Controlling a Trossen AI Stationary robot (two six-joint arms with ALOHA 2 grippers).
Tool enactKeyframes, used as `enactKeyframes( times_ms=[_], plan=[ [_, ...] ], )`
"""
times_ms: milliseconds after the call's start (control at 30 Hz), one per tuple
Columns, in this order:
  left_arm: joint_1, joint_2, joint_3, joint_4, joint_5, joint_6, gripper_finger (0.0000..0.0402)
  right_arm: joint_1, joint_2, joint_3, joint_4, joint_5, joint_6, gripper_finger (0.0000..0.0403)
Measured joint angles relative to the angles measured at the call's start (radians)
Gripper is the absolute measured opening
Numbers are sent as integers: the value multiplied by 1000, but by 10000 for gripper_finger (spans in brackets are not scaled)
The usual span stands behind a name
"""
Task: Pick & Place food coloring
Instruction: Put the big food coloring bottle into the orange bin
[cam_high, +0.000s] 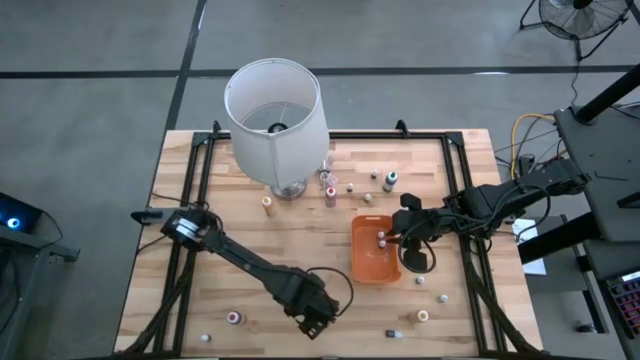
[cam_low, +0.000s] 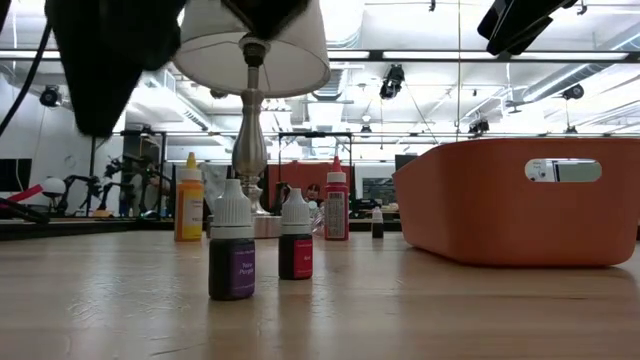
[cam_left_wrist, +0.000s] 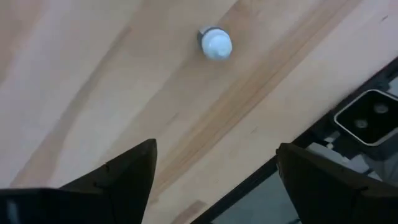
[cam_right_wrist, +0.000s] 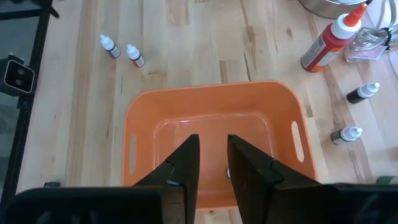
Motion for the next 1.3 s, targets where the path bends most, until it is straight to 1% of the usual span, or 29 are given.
enactKeyframes(
  times_ms=[167,400,533,667,800,1000,1200,1300],
  plan=[
    [-13,-87,0,-73,-74,-36,300,0,0,0,0,0,0,69],
    [-57,-210,-1,-151,-73,-32,300,0,0,0,5,0,0,77],
    [-103,-282,-2,-199,-66,-34,300,0,0,0,6,0,0,74],
    [-164,-338,-3,-252,-35,-49,300,0,0,0,8,0,0,68],
    [-232,-367,-4,-301,-16,-62,300,1,0,0,9,0,7,71],
    [-330,-360,-22,-331,-12,-122,300,1,0,0,10,0,17,77],
    [-399,-354,-126,-327,-10,-234,300,1,0,0,11,0,20,70],
    [-430,-354,-192,-281,-2,-258,300,1,0,0,11,0,20,68]
  ],
)
